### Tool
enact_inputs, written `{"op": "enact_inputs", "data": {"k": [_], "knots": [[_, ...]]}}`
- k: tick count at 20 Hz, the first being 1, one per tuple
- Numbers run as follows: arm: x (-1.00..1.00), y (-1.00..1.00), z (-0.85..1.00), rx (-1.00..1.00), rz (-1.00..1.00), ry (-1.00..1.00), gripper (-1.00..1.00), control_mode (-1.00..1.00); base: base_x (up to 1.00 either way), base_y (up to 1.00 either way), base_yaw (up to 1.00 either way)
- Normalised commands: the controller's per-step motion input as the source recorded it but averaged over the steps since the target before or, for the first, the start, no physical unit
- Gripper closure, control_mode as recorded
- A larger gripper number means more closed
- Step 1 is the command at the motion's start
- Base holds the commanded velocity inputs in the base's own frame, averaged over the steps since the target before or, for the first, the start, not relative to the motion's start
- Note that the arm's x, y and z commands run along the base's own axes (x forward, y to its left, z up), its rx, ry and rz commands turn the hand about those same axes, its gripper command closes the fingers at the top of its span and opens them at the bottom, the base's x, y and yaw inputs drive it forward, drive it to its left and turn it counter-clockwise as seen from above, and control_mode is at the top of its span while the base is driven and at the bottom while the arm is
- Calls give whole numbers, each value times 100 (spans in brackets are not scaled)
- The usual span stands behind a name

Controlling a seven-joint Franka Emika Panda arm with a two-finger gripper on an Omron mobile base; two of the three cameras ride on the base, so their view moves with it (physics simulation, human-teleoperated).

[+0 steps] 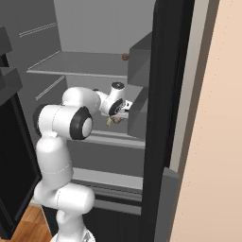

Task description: Pick the egg and butter from the fridge and place them by the bowl for mixing.

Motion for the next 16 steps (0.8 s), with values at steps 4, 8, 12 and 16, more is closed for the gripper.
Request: {"op": "enact_inputs", "data": {"k": [4, 8, 12, 16], "knots": [[0, 0, -12, 0, 0, 0, 100, -100, 0, 0, 0], [-16, 0, 0, 0, 0, 0, 100, -100, 0, 0, 0], [-32, 0, 0, 0, 0, 0, 100, -100, 0, 0, 0], [-46, 0, 0, 0, 0, 0, 100, -100, 0, 0, 0]]}}
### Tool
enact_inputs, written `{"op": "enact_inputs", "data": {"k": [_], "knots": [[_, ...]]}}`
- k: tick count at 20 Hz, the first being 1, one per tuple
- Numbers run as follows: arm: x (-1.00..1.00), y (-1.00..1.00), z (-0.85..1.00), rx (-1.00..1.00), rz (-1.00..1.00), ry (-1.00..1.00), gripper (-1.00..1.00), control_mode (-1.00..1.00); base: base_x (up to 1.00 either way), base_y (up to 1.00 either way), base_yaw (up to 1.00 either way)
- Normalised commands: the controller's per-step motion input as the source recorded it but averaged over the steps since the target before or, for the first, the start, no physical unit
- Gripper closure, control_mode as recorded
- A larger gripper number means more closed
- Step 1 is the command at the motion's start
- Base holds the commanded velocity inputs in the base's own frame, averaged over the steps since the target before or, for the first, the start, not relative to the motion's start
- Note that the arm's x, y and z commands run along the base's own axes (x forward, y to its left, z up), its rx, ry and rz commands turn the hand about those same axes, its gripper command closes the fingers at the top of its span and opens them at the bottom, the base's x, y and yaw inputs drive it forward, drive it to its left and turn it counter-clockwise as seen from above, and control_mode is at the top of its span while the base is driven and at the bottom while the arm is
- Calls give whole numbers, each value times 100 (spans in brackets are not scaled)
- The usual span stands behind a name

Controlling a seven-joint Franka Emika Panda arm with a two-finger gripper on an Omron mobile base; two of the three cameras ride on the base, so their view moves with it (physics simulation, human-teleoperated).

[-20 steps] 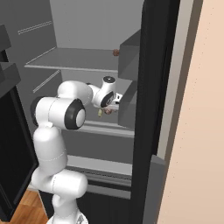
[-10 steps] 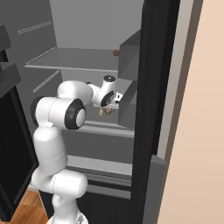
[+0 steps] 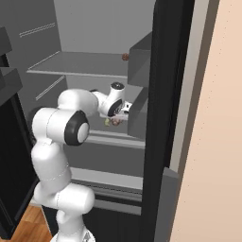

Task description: Pick the egg and butter from the fridge and place them by the bowl for mixing.

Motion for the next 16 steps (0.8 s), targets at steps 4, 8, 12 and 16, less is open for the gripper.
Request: {"op": "enact_inputs", "data": {"k": [4, 8, 12, 16], "knots": [[-75, 0, 7, 0, 0, -2, 100, -100, 0, 0, 0], [-95, 0, 14, 0, 0, 0, 100, -100, 0, 0, 0], [-76, 5, 28, 0, 0, 0, 100, -100, 0, 0, 0], [-65, 14, 44, 0, 0, 5, 100, -100, 0, 0, 0]]}}
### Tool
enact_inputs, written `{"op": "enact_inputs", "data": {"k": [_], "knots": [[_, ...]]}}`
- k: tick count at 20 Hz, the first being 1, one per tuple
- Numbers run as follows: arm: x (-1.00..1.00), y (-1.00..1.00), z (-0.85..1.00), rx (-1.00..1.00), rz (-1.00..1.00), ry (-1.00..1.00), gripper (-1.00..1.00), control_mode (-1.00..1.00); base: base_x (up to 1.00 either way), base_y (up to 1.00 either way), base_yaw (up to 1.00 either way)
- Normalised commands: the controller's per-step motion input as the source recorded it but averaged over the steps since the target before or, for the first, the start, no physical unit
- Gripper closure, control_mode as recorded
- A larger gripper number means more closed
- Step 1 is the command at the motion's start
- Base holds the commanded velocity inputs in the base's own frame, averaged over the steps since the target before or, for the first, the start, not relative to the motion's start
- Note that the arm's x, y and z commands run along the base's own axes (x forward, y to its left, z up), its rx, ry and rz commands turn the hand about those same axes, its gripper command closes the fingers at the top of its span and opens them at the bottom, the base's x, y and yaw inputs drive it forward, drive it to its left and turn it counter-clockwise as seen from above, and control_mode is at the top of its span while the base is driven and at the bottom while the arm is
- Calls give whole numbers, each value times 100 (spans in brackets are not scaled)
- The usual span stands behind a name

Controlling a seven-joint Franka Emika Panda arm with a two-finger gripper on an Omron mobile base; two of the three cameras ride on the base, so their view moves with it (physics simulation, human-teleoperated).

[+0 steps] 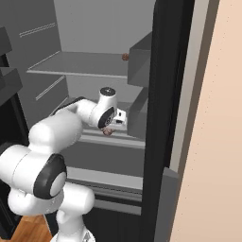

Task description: Pick the egg and butter from the fridge and place them by the bowl for mixing.

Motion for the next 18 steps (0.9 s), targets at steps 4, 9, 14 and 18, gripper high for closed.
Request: {"op": "enact_inputs", "data": {"k": [4, 9, 14, 18], "knots": [[-88, 22, 26, 0, 0, 10, 100, -100, 0, 0, 0], [-89, 14, 19, 0, 0, 9, 100, -100, 0, 0, 0], [-55, 18, 46, 0, 0, 12, 100, -100, 0, 0, 0], [-53, 26, 53, 0, 0, 5, 100, -100, 0, 0, 0]]}}
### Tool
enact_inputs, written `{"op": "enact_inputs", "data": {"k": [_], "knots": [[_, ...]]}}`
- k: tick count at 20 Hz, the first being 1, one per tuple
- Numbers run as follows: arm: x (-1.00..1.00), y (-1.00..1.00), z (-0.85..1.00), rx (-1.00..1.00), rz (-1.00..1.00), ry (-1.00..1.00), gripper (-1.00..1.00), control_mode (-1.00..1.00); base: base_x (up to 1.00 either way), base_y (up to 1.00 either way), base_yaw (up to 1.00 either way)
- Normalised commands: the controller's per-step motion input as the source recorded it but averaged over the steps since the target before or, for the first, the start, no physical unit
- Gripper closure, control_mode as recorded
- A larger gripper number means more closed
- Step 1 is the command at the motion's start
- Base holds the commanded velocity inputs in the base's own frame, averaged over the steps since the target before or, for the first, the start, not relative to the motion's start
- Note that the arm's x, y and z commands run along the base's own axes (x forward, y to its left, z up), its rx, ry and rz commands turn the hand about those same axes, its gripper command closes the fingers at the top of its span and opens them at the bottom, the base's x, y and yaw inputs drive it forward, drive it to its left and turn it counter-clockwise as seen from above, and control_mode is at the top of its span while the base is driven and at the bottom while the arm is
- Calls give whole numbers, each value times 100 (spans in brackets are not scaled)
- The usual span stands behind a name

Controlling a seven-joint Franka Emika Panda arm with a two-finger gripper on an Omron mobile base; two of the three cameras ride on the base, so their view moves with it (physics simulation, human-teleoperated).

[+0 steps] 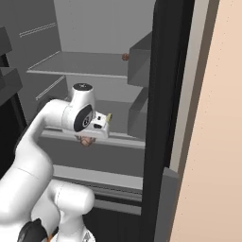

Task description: Pick the egg and butter from the fridge and place them by the bowl for mixing.

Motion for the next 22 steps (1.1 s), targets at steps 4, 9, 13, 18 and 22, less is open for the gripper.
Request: {"op": "enact_inputs", "data": {"k": [4, 9, 13, 18, 22], "knots": [[-51, 2, 62, 0, 0, 3, 100, -100, 0, 0, 0], [-52, 12, 50, -2, 0, 3, 100, -100, 0, 0, 0], [-19, 27, 13, -10, 0, 0, 100, -100, 0, 0, 0], [-21, 13, 5, -7, 0, 0, 100, -100, 0, 0, 0], [-9, 10, 10, -3, 0, 3, 100, -100, 0, 0, 0]]}}
